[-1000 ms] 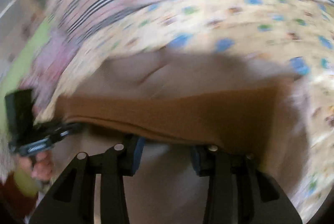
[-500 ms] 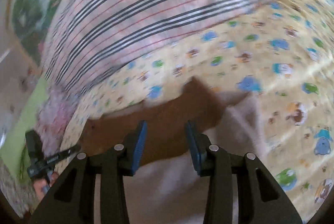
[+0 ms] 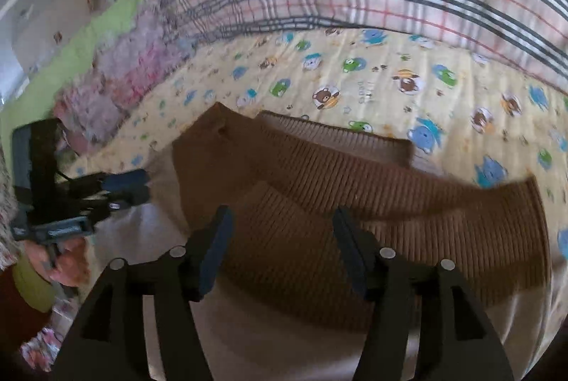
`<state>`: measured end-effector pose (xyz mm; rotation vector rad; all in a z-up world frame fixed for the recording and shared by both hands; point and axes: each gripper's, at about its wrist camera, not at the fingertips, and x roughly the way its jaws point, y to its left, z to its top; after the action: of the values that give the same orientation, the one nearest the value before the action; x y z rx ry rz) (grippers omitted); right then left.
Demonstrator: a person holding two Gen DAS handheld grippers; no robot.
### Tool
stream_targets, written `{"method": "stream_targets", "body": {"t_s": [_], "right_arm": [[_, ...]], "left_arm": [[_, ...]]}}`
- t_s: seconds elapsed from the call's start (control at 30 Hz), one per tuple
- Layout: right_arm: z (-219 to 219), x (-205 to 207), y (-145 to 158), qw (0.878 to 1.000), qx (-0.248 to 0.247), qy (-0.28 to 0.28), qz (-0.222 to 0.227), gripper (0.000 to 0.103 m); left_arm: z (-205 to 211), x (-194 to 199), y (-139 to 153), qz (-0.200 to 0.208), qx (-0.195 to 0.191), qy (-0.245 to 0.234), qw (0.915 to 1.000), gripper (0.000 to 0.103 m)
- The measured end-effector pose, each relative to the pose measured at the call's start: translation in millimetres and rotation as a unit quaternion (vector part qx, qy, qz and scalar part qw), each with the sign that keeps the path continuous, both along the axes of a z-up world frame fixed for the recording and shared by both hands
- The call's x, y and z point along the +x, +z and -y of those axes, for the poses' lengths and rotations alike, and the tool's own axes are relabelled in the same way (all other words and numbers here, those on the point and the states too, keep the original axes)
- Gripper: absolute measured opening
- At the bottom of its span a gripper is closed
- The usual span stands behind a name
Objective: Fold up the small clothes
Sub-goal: 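Fold the hem edge toward the collar again with both grippers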
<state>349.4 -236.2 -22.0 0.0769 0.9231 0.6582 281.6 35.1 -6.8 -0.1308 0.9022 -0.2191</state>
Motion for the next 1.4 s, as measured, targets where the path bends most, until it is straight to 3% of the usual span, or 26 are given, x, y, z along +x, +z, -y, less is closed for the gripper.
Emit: {"method": "stream_targets", "body": {"t_s": [0.17,0.23,0.3,0.47,0.63,0.8,0.93,1.03,1.17,1.33,1.4], "right_arm": [[-23,17,-16,0.997,-0.049,0.054,-0.008,0.066],[-29,21,-26,0.995,-0.069,0.067,-0.020,0.063],[-33,22,-32,0.993,-0.073,0.083,-0.028,0.005],[-32,22,-18,0.996,-0.066,0.062,-0.005,0.004],[-15,48,6,0.998,-0.004,-0.047,0.029,0.004],[-26,60,-32,0.997,-0.007,-0.077,-0.025,0.007],[8,41,-20,0.991,0.064,-0.117,-0.021,0.013],[40,22,1,0.983,0.115,-0.146,0.000,0.015],[78,-4,13,0.976,0.117,-0.181,0.017,0.015],[86,-10,-11,0.983,0.080,-0.162,-0.028,0.015],[77,-7,-28,0.987,0.067,-0.127,-0.066,0.015]], "left_arm": [[-25,-14,-12,-0.006,-0.018,0.022,0.9996,0.055],[-26,-17,-15,-0.004,-0.010,0.026,0.9996,0.057],[-26,-17,-17,-0.003,0.003,0.035,0.9994,0.058],[-30,-12,-20,-0.012,0.001,0.049,0.9987,0.051],[-32,-8,-26,-0.021,0.018,0.072,0.9970,0.050],[-37,-6,-25,-0.031,0.013,0.095,0.9949,0.049],[-32,-9,1,-0.001,0.020,0.094,0.9954,0.048],[-16,-7,20,0.023,0.014,0.068,0.9973,0.048],[23,5,26,0.038,0.014,0.012,0.9991,0.048],[78,32,-1,-0.010,-0.008,-0.070,0.9975,0.048],[90,47,-22,-0.035,0.026,-0.062,0.9971,0.046]]}}
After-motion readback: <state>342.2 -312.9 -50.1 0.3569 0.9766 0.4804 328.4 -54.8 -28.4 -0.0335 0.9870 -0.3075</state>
